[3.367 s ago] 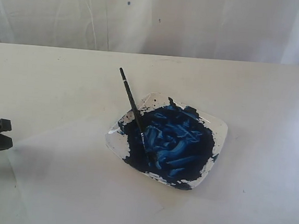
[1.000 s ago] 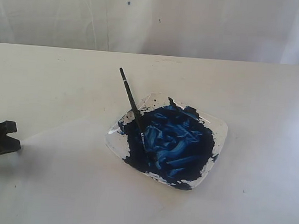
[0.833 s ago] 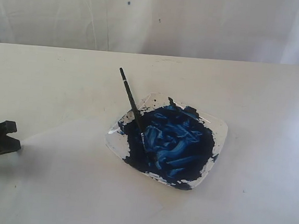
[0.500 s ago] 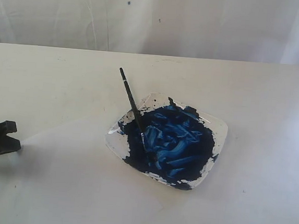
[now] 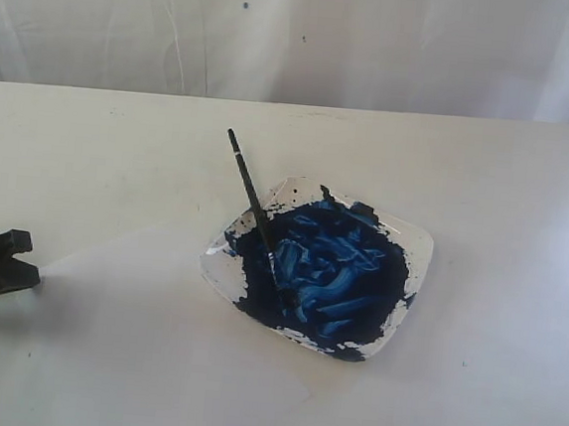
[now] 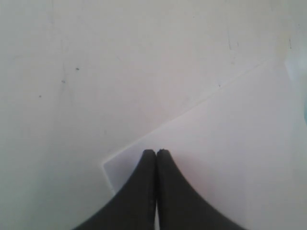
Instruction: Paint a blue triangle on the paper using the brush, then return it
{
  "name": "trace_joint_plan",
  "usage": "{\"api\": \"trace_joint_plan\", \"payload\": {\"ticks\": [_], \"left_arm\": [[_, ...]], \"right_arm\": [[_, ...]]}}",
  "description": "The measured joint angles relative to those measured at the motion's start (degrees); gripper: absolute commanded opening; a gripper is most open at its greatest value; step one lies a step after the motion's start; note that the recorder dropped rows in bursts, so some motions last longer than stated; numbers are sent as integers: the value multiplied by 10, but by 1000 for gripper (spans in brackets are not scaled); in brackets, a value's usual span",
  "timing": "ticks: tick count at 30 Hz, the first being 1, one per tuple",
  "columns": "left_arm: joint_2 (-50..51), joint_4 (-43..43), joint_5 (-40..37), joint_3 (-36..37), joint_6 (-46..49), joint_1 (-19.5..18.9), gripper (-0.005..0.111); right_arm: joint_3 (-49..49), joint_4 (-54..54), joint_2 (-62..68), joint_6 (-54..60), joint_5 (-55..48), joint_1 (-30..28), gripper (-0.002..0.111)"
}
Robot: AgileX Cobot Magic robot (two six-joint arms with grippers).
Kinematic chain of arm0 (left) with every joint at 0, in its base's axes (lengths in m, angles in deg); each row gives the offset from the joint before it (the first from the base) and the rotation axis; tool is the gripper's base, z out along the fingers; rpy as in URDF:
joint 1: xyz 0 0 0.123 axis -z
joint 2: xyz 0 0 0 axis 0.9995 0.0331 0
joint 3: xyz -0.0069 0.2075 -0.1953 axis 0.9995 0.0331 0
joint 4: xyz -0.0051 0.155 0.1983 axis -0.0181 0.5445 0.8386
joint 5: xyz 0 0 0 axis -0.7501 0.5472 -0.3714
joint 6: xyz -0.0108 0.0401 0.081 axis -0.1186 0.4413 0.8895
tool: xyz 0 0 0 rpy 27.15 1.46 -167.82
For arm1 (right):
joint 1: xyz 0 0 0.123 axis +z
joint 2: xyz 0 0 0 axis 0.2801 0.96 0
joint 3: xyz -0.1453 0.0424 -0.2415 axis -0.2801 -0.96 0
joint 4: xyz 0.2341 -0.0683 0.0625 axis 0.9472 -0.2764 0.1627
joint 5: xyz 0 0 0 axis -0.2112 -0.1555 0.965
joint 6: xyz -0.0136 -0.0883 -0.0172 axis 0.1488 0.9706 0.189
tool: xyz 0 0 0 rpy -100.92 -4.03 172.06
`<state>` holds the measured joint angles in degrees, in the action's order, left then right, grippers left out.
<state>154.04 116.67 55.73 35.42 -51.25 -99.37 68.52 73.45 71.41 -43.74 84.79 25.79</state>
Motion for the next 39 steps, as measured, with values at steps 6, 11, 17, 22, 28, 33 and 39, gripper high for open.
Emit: {"api": "trace_joint_plan", "payload": {"ticks": [6,11,17,22,28,33,39], "left_arm": [[0,0,0,0,0,0,0],[0,0,0,0,0,0,0],[0,-1,-1,0,0,0,0],[0,-1,-1,0,0,0,0],[0,-1,-1,0,0,0,0],[0,-1,-1,0,0,0,0],[0,-2,-1,0,0,0,0]], "right_arm": [[126,0,226,23,14,80,0],[249,-12,504,49,61,174,0],[381,-58,708,51,67,216,0],[452,-60,771,51,65,218,0],[521,-61,816,51,33,218,0],[564,-61,857,50,10,218,0],[593,-57,906,38,6,218,0]]}}
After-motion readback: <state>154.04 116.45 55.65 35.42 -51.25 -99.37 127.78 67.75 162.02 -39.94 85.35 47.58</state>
